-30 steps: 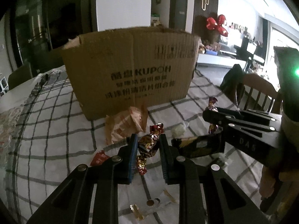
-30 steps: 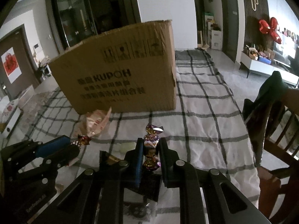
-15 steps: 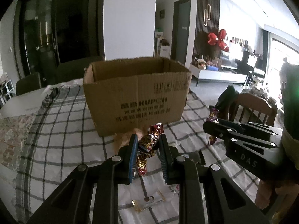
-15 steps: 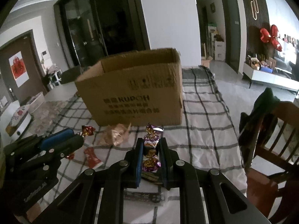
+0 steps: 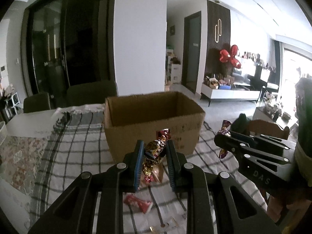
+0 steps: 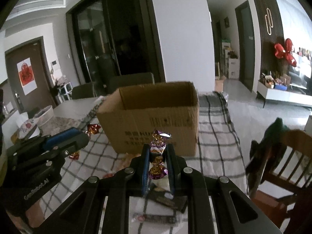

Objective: Organize snacks
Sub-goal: 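Carry both candies into the box and open both grippers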

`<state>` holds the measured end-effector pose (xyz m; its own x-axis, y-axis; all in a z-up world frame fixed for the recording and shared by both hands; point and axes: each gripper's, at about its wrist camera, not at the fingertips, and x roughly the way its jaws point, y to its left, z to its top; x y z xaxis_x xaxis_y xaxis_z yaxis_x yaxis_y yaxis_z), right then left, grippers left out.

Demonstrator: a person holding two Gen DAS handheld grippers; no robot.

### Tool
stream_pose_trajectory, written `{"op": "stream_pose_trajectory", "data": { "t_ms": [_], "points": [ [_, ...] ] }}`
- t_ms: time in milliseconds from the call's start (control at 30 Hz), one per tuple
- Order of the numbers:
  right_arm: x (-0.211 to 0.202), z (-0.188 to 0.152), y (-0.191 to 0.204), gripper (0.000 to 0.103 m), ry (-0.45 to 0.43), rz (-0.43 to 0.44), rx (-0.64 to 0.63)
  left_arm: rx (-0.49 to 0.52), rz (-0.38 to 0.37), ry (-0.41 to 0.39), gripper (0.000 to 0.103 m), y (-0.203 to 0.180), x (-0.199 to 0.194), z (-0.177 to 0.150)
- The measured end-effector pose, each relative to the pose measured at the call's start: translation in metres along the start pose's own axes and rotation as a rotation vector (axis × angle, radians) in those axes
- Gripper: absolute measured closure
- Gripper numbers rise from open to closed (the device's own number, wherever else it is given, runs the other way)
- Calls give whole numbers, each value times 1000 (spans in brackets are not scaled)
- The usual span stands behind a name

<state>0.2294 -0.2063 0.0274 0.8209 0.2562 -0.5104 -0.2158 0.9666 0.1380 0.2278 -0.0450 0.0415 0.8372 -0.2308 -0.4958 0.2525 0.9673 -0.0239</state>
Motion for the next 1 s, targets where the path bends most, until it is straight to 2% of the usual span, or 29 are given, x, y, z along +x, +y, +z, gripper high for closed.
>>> {"op": "stream_pose_trajectory", "data": {
  "t_ms": [467,767,1000],
  "points": [
    [17,70,6,85,-100,30,-53,34,40,-93,80,20,12,65],
    [47,96,0,85,-105,45,-80,45,25,-84,80,30,46,91],
    [79,105,-8,85,-64,33,-82,23,21,-34,80,40,86,99]
  ]
}}
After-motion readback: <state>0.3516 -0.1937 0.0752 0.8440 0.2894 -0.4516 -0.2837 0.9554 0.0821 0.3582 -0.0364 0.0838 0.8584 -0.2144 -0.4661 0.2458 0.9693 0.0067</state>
